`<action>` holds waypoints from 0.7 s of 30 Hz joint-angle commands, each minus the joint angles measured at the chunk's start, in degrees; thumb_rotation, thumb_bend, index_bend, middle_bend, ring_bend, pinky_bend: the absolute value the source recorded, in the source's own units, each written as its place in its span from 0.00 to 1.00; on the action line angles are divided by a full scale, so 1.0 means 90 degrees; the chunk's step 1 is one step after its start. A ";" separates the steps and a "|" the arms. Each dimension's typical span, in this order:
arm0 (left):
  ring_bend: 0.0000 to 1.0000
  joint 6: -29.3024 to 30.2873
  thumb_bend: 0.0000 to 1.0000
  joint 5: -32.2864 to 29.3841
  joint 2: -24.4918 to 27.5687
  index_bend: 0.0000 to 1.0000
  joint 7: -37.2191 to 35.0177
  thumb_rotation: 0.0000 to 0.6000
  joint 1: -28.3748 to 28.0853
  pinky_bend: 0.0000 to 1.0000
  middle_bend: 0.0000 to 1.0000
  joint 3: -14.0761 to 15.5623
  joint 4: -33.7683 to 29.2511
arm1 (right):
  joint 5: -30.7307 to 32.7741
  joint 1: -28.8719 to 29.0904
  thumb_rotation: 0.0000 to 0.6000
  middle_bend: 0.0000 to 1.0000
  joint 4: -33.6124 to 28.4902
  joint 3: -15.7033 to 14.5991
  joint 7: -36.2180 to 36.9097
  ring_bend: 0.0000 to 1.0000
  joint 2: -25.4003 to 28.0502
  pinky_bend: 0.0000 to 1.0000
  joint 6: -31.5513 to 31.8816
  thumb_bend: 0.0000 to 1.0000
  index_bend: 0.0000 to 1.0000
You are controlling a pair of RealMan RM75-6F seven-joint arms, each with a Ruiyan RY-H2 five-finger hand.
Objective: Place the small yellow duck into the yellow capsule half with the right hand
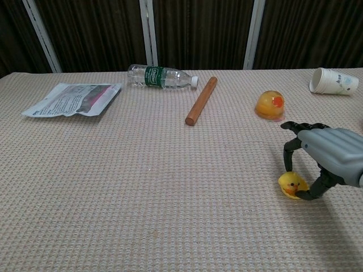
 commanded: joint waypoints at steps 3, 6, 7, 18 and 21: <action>0.00 0.0010 0.00 0.0005 -0.0004 0.00 -0.0002 1.00 0.0001 0.20 0.00 -0.0004 0.0003 | 0.0050 0.0010 1.00 0.00 -0.0031 0.0039 0.0003 0.00 0.0038 0.00 -0.0008 0.12 0.50; 0.00 0.0008 0.00 0.0001 -0.0008 0.00 -0.0006 1.00 -0.0001 0.20 0.00 -0.0006 0.0007 | 0.0079 0.0015 1.00 0.00 -0.0085 0.0045 -0.0007 0.00 0.0108 0.00 -0.0026 0.12 0.49; 0.00 0.0005 0.00 -0.0002 -0.0009 0.00 -0.0010 1.00 -0.0002 0.20 0.00 -0.0007 0.0008 | 0.0088 0.0016 1.00 0.00 -0.0120 0.0039 -0.0033 0.00 0.0159 0.00 -0.0030 0.12 0.49; 0.00 0.0018 0.00 0.0003 -0.0012 0.00 0.0000 1.00 -0.0003 0.20 0.00 -0.0016 0.0005 | 0.0163 0.0021 1.00 0.00 -0.0419 0.0020 -0.0139 0.00 0.0460 0.00 -0.0006 0.12 0.48; 0.00 0.0019 0.00 0.0005 -0.0009 0.00 0.0001 1.00 -0.0002 0.20 0.00 -0.0015 0.0004 | 0.0155 0.0024 1.00 0.00 -0.0452 0.0004 -0.0158 0.00 0.0489 0.00 0.0016 0.12 0.47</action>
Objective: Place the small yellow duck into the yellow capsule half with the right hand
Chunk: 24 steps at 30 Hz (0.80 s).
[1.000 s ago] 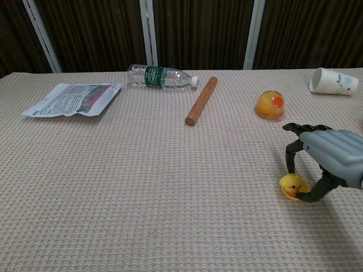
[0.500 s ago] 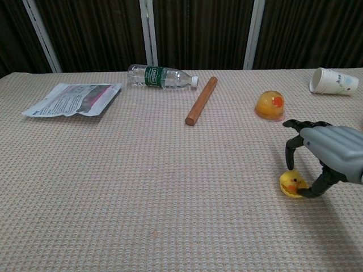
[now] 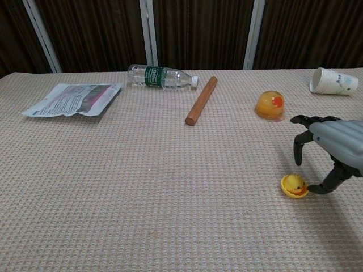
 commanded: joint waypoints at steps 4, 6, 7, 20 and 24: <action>0.00 0.0001 0.00 0.0000 0.0000 0.00 -0.0001 1.00 0.0001 0.20 0.00 0.0001 0.0001 | -0.0008 0.0005 1.00 0.00 -0.0101 -0.0014 -0.0120 0.00 0.0109 0.00 0.0078 0.04 0.34; 0.00 -0.0001 0.00 -0.0005 -0.0002 0.00 0.0007 1.00 0.0002 0.20 0.00 0.0000 0.0008 | 0.0030 0.0009 1.00 0.00 -0.0238 -0.0011 -0.0250 0.00 0.0242 0.00 0.0114 0.00 0.23; 0.00 -0.0008 0.00 -0.0010 -0.0002 0.00 0.0011 1.00 0.0001 0.20 0.00 0.0001 0.0010 | 0.0047 0.0006 1.00 0.00 -0.0326 -0.0005 -0.0321 0.00 0.0330 0.00 0.0147 0.00 0.17; 0.00 -0.0041 0.00 0.0004 -0.0034 0.00 0.0264 1.00 0.0003 0.20 0.00 0.0000 0.0085 | -0.1253 -0.0672 1.00 0.00 -0.1474 -0.0539 -0.0385 0.00 0.2104 0.00 0.1363 0.00 0.00; 0.00 -0.0031 0.00 0.0017 -0.0049 0.00 0.0384 1.00 0.0011 0.20 0.00 -0.0006 0.0093 | -0.1906 -0.1092 1.00 0.00 -0.1460 -0.0958 -0.0259 0.00 0.2570 0.00 0.1890 0.00 0.00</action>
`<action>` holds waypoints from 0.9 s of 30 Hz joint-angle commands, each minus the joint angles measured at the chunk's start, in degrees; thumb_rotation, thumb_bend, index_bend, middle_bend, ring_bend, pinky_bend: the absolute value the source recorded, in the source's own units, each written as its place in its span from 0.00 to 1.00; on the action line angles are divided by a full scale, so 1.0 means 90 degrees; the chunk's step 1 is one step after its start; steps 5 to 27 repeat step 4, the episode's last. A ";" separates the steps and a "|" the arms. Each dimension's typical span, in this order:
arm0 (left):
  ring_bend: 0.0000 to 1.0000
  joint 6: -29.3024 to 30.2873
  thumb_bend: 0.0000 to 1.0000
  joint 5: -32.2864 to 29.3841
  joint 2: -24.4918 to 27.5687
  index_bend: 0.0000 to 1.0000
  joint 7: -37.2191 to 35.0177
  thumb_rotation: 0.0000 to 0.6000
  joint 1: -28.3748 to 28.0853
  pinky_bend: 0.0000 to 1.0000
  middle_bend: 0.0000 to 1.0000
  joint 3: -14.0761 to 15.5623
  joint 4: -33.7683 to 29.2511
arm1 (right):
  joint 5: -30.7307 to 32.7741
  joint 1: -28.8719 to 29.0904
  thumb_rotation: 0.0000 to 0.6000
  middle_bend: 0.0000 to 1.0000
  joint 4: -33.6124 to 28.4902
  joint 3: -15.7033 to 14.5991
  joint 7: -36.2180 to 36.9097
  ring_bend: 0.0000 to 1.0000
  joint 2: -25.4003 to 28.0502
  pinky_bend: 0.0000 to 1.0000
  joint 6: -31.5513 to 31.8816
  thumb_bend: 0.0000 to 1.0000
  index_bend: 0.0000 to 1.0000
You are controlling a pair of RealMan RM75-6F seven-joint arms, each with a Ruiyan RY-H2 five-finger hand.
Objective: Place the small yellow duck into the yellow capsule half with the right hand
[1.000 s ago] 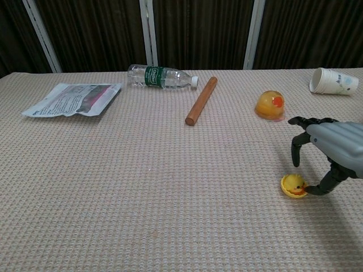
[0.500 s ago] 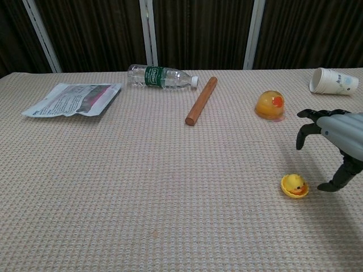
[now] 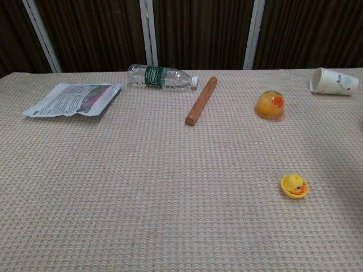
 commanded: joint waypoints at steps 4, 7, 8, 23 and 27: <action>0.00 -0.0019 0.00 -0.0008 -0.0042 0.00 0.0165 1.00 0.0012 0.19 0.00 -0.0001 0.0030 | -0.0936 -0.0845 1.00 0.00 0.0317 -0.0701 0.0613 0.00 0.0641 0.00 0.0904 0.00 0.00; 0.00 -0.0019 0.00 -0.0008 -0.0042 0.00 0.0165 1.00 0.0012 0.19 0.00 -0.0001 0.0030 | -0.0936 -0.0845 1.00 0.00 0.0317 -0.0701 0.0613 0.00 0.0641 0.00 0.0904 0.00 0.00; 0.00 -0.0019 0.00 -0.0008 -0.0042 0.00 0.0165 1.00 0.0012 0.19 0.00 -0.0001 0.0030 | -0.0936 -0.0845 1.00 0.00 0.0317 -0.0701 0.0613 0.00 0.0641 0.00 0.0904 0.00 0.00; 0.00 -0.0019 0.00 -0.0008 -0.0042 0.00 0.0165 1.00 0.0012 0.19 0.00 -0.0001 0.0030 | -0.0936 -0.0845 1.00 0.00 0.0317 -0.0701 0.0613 0.00 0.0641 0.00 0.0904 0.00 0.00; 0.00 -0.0019 0.00 -0.0008 -0.0042 0.00 0.0165 1.00 0.0012 0.19 0.00 -0.0001 0.0030 | -0.0936 -0.0845 1.00 0.00 0.0317 -0.0701 0.0613 0.00 0.0641 0.00 0.0904 0.00 0.00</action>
